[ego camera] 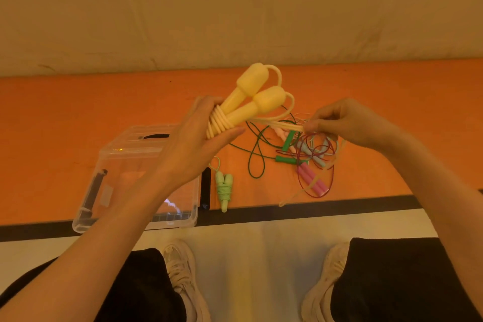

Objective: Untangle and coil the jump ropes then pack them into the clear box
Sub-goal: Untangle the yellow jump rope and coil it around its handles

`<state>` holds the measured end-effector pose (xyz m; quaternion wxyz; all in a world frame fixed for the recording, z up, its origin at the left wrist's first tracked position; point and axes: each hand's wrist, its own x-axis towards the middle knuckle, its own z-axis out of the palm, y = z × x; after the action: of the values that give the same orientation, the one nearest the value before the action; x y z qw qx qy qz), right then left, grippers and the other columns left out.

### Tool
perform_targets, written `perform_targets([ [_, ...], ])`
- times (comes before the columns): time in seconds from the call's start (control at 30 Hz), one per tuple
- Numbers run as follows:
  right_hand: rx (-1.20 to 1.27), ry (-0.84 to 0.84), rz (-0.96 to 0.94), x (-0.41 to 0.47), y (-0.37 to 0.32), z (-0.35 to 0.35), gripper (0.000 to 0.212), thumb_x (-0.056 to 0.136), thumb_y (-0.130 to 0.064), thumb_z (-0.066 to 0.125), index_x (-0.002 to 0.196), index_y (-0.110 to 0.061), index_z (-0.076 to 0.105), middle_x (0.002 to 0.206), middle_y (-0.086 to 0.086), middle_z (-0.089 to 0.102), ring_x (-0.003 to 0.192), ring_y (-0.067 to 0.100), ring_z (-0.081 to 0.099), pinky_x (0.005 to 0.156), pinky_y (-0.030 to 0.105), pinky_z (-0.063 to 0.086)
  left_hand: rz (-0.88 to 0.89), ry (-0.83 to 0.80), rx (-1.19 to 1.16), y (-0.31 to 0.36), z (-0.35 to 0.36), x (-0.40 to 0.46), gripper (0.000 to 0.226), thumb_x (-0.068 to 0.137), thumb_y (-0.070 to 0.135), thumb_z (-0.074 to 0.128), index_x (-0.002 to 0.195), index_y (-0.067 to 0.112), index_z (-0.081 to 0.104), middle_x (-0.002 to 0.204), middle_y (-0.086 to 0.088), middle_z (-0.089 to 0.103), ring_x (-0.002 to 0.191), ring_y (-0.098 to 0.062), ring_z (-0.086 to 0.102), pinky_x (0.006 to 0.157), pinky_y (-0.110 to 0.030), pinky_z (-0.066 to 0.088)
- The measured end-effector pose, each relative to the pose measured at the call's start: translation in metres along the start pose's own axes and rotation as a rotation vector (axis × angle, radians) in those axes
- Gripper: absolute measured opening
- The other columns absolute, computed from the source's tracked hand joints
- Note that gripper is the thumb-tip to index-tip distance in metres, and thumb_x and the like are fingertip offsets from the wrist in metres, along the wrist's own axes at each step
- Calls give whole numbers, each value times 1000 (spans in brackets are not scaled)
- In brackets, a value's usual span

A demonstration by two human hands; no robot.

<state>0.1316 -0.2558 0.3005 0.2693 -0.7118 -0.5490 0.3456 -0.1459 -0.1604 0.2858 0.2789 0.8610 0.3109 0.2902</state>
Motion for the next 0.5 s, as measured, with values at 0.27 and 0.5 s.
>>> perform_targets([
  [0.27,47,-414,-58,-15,0,20,23,93,-16,60,77,-26,74,73,1,71,72,11,64,69,20,46,-8,3,188,-7,14,8,54,88,47,58,131,17,46,119,3,45,93,-11,50,68,-33,44],
  [0.5,151,-535,-129,-36,-25,22,18,89,-21,55,88,-10,70,73,1,70,71,7,65,74,22,49,35,-90,336,-6,18,8,59,87,46,56,137,17,41,119,-4,42,86,-22,56,65,-47,51],
])
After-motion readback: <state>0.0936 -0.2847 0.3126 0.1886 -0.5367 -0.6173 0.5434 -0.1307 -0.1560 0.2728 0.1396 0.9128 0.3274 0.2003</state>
